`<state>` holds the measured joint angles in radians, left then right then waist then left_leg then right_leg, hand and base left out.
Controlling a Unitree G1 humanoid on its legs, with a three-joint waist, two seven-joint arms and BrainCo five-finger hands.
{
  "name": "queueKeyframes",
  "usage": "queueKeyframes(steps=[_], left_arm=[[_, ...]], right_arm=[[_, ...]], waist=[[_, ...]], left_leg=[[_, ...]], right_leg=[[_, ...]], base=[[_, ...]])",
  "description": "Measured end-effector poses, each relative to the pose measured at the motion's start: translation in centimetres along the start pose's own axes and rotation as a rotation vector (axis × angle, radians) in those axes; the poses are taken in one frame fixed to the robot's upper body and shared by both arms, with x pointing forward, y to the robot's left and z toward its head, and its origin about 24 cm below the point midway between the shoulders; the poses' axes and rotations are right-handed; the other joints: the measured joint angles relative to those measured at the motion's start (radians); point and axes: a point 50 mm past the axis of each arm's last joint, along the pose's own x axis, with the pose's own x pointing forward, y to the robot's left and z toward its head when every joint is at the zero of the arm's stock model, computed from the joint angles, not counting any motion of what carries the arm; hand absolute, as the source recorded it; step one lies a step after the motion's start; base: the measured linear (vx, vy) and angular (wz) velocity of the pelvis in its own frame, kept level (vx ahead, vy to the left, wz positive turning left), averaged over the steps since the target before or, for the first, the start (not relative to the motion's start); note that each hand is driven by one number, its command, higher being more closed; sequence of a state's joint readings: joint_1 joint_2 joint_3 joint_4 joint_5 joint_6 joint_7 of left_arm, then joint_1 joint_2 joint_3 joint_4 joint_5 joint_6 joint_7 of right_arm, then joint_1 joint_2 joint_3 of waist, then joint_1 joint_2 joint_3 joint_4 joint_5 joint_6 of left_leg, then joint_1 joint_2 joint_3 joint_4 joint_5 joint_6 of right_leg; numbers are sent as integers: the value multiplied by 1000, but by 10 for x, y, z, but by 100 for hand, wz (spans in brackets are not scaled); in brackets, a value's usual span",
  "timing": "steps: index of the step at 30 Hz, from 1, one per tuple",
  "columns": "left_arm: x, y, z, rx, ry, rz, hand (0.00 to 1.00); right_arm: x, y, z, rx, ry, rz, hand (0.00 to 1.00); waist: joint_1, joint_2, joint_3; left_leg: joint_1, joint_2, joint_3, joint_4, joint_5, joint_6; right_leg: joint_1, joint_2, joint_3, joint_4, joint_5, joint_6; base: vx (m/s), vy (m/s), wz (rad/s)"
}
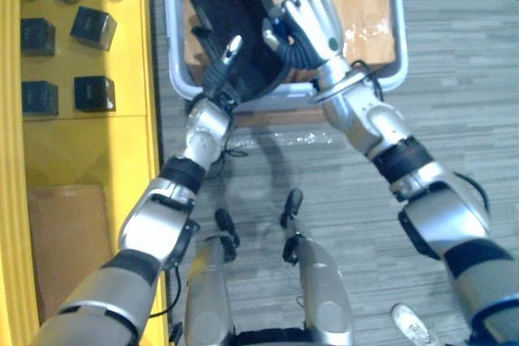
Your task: Walk over and take plastic housings, then place them on the shelf
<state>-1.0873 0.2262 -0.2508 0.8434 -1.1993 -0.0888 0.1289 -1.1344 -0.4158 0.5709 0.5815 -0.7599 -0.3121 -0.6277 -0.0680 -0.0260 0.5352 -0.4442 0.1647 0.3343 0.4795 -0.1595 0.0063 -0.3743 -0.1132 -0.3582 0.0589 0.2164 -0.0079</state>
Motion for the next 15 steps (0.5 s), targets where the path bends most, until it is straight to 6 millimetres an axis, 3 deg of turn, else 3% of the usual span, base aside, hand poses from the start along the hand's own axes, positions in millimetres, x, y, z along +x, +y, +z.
queueKeyframes(steps=[5, 10, 11, 15], left_arm=[[-8, 18, -5, -26, -52, -6, 100], [-32, 47, -33, -119, -42, -36, 100], [-39, 51, -41, -149, -39, -47, 100], [-60, 64, -57, -186, -42, -53, 100]], right_arm=[[-27, 9, 14, 107, -27, -1, 100], [-60, 23, 24, 208, 30, 14, 100], [-69, 23, 23, 220, 59, 9, 0], [-91, 28, 38, 307, 100, 7, 0]], waist=[[-8, -2, -1], [2, -4, -2], [9, -4, -2], [24, -10, -6]], left_leg=[[48, 4, 8, -15, -6, -1], [131, 9, 9, -37, -10, -9], [150, 9, 9, -42, -11, -11], [220, 7, 14, -61, -12, -16]], right_leg=[[46, 2, 5, -14, 0, 1], [127, 11, 0, -30, -8, 1], [143, 11, -1, -29, -13, 2], [204, 10, -4, -30, -28, 9]], base=[[9, 64, -7], [16, 46, 0], [13, 58, 2], [14, 61, 0]])
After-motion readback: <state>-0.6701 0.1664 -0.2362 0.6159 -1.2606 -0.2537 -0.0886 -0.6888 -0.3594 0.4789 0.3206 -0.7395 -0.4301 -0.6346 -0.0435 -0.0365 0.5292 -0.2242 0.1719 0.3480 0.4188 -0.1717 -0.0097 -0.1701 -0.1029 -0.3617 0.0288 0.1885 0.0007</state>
